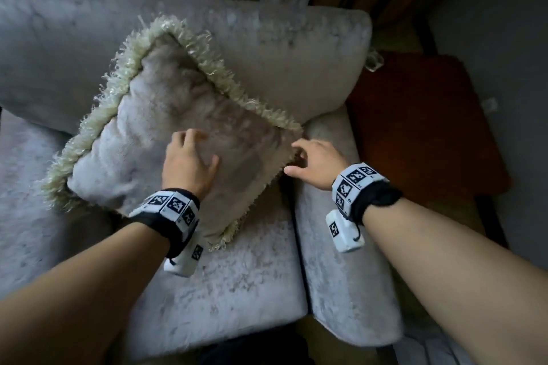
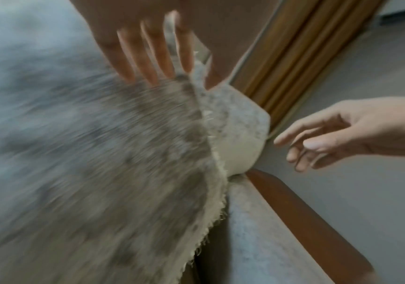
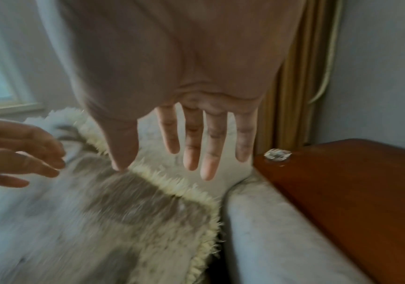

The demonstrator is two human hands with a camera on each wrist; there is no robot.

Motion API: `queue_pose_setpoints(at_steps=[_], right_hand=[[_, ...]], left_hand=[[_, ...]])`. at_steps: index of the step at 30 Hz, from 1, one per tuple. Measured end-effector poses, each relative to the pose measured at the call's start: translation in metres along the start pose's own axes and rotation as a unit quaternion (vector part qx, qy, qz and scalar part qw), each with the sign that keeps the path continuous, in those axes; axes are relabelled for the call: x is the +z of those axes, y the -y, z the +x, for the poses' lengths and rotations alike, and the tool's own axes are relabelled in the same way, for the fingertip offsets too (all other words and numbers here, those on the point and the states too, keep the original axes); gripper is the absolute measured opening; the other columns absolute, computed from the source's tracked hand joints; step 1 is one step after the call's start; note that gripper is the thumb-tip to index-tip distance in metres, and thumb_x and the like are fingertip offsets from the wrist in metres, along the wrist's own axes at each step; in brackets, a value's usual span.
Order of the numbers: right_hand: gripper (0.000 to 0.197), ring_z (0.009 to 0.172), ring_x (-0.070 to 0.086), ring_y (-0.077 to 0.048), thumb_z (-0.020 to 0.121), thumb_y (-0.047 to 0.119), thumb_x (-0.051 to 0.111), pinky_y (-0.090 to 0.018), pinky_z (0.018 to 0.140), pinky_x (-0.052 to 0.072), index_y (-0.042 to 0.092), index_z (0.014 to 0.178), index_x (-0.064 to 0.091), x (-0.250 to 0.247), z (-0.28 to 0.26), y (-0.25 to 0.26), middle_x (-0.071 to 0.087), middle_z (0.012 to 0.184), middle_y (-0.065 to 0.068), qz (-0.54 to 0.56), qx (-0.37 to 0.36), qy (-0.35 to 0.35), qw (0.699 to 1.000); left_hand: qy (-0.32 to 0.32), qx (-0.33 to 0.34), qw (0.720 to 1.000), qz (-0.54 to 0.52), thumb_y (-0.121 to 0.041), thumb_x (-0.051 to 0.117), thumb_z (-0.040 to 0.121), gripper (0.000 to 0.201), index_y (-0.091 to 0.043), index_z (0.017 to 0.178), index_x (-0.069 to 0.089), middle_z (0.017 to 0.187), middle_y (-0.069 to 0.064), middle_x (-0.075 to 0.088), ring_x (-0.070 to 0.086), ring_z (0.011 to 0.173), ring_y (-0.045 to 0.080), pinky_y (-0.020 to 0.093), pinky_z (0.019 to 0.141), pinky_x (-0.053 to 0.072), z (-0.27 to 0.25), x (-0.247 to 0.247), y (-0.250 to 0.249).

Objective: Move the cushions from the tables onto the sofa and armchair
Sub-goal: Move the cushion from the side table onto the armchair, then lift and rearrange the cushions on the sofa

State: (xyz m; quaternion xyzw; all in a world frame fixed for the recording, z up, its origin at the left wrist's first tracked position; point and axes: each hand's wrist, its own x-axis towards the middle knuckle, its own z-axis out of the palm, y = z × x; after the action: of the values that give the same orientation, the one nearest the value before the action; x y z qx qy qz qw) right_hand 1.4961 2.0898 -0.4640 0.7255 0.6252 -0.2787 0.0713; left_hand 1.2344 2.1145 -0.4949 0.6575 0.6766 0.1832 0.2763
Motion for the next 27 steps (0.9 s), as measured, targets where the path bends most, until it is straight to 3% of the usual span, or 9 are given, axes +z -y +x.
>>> queue_pose_setpoints(at_steps=[3, 5, 7, 9, 12, 16, 20, 23, 27], right_hand=[[0.066, 0.121, 0.055, -0.025, 0.084, 0.058, 0.063, -0.038, 0.098, 0.046, 0.025, 0.139, 0.050, -0.028, -0.045, -0.028, 0.059, 0.131, -0.003, 0.025, 0.041, -0.024, 0.999], [0.062, 0.118, 0.057, -0.026, 0.084, 0.058, 0.062, -0.038, 0.095, 0.048, 0.028, 0.137, 0.051, -0.043, -0.082, -0.049, 0.061, 0.128, -0.002, 0.027, 0.072, -0.042, 0.996], [0.061, 0.112, 0.060, -0.027, 0.083, 0.059, 0.061, -0.042, 0.091, 0.052, 0.030, 0.135, 0.051, -0.055, -0.122, -0.074, 0.064, 0.123, 0.000, 0.024, 0.100, -0.053, 0.993], [0.061, 0.110, 0.062, -0.026, 0.083, 0.060, 0.061, -0.044, 0.089, 0.053, 0.031, 0.135, 0.050, -0.065, -0.163, -0.102, 0.064, 0.123, 0.000, 0.028, 0.127, -0.058, 0.990], [0.060, 0.111, 0.061, -0.025, 0.084, 0.060, 0.062, -0.046, 0.089, 0.054, 0.032, 0.136, 0.049, -0.075, -0.230, -0.147, 0.064, 0.125, 0.001, 0.066, 0.195, -0.076, 0.976], [0.059, 0.112, 0.060, -0.022, 0.085, 0.057, 0.063, -0.044, 0.090, 0.054, 0.031, 0.136, 0.049, -0.078, -0.323, -0.196, 0.064, 0.124, 0.002, 0.109, 0.265, -0.124, 0.950], [0.062, 0.116, 0.057, -0.022, 0.085, 0.059, 0.062, -0.042, 0.091, 0.052, 0.030, 0.138, 0.049, -0.068, -0.418, -0.229, 0.063, 0.126, 0.001, 0.129, 0.307, -0.149, 0.931], [0.064, 0.115, 0.057, -0.023, 0.084, 0.061, 0.063, -0.043, 0.093, 0.051, 0.029, 0.138, 0.050, -0.055, -0.492, -0.245, 0.063, 0.125, 0.001, 0.139, 0.334, -0.174, 0.916], [0.064, 0.114, 0.058, -0.025, 0.084, 0.060, 0.063, -0.044, 0.095, 0.050, 0.028, 0.138, 0.050, -0.025, -0.596, -0.268, 0.064, 0.125, -0.003, 0.162, 0.384, -0.191, 0.889]], left_hand=[[0.130, 0.114, 0.982, 0.076, -0.037, 0.065, 0.086, 0.040, -0.025, 0.123, 0.054, 0.120, 0.005, 0.054, 0.056, 0.108, 0.034, 0.042, 0.083, 0.048, 0.001, -0.008, -0.064], [0.191, 0.165, 0.962, 0.105, -0.042, 0.061, 0.086, 0.032, -0.033, 0.116, 0.053, 0.115, 0.002, 0.059, 0.059, 0.100, 0.034, 0.040, 0.079, 0.050, -0.004, -0.012, -0.104], [0.237, 0.203, 0.940, 0.135, -0.047, 0.058, 0.087, 0.028, -0.038, 0.113, 0.051, 0.112, 0.002, 0.064, 0.062, 0.095, 0.033, 0.038, 0.077, 0.050, -0.014, -0.013, -0.143], [0.267, 0.244, 0.914, 0.182, -0.049, 0.057, 0.089, 0.033, -0.039, 0.120, 0.049, 0.115, 0.002, 0.065, 0.063, 0.097, 0.032, 0.036, 0.079, 0.050, -0.027, -0.013, -0.181], [0.306, 0.310, 0.871, 0.226, -0.045, 0.058, 0.092, 0.042, -0.034, 0.132, 0.048, 0.120, -0.006, 0.064, 0.060, 0.099, 0.021, 0.033, 0.084, 0.048, -0.059, -0.011, -0.243], [0.314, 0.388, 0.833, 0.238, -0.048, 0.059, 0.092, 0.045, -0.035, 0.133, 0.046, 0.123, -0.009, 0.062, 0.060, 0.108, 0.017, 0.038, 0.092, 0.050, -0.113, 0.000, -0.316], [0.324, 0.456, 0.798, 0.226, -0.048, 0.062, 0.089, 0.041, -0.038, 0.126, 0.049, 0.111, -0.016, 0.062, 0.060, 0.102, 0.012, 0.038, 0.092, 0.051, -0.192, 0.020, -0.380], [0.336, 0.515, 0.753, 0.234, -0.048, 0.064, 0.088, 0.041, -0.038, 0.125, 0.050, 0.107, -0.018, 0.061, 0.061, 0.101, 0.011, 0.041, 0.091, 0.052, -0.260, 0.040, -0.419], [0.350, 0.591, 0.689, 0.232, -0.047, 0.065, 0.088, 0.042, -0.034, 0.126, 0.051, 0.114, -0.012, 0.064, 0.062, 0.104, 0.012, 0.042, 0.092, 0.053, -0.354, 0.068, -0.461]])
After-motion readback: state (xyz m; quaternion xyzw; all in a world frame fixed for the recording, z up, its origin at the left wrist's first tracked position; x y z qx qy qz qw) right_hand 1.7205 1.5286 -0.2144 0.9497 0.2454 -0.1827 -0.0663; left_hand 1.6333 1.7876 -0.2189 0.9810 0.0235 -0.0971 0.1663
